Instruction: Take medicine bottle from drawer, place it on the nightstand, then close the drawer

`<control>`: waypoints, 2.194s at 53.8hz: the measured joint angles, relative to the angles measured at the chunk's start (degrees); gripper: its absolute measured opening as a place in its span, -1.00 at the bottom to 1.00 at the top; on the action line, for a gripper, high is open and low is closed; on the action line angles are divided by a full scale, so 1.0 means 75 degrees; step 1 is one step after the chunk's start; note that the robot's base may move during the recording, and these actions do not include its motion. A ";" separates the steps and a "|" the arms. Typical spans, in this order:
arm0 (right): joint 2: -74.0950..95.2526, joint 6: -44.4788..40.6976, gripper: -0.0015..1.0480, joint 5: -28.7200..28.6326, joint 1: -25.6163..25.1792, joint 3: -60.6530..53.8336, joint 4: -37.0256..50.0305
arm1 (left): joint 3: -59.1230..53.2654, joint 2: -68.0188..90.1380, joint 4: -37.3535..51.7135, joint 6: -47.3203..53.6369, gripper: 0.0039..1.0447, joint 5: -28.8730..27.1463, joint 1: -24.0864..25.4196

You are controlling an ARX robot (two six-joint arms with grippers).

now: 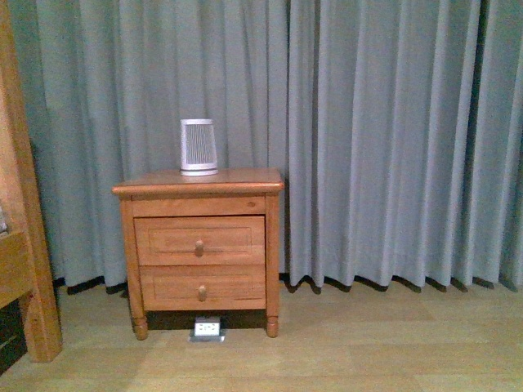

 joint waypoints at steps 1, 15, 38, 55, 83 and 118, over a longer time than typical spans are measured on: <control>0.0000 0.0000 0.87 0.0003 0.0000 0.0000 0.0000 | 0.0000 0.0000 0.0000 0.0000 0.87 0.0000 0.0000; 0.0000 0.0000 0.87 0.0000 0.0000 0.0000 0.0000 | 0.0000 0.0000 0.0000 0.0000 0.87 0.0000 0.0000; 0.0000 0.0000 0.87 0.0003 0.0000 0.0000 0.0000 | 0.0000 0.0000 0.0000 0.0000 0.87 0.0000 0.0000; 0.0000 0.0000 0.87 0.0003 0.0000 0.0000 0.0000 | 0.0000 0.0000 0.0000 0.0000 0.87 0.0000 0.0000; 0.0000 0.0000 0.87 0.0003 0.0000 0.0000 0.0003 | 0.0000 0.0000 0.0000 0.0000 0.87 0.0000 0.0000; 0.0000 0.0000 0.87 -0.0003 0.0000 0.0000 0.0000 | 0.0000 0.0000 0.0000 0.0000 0.87 0.0000 0.0000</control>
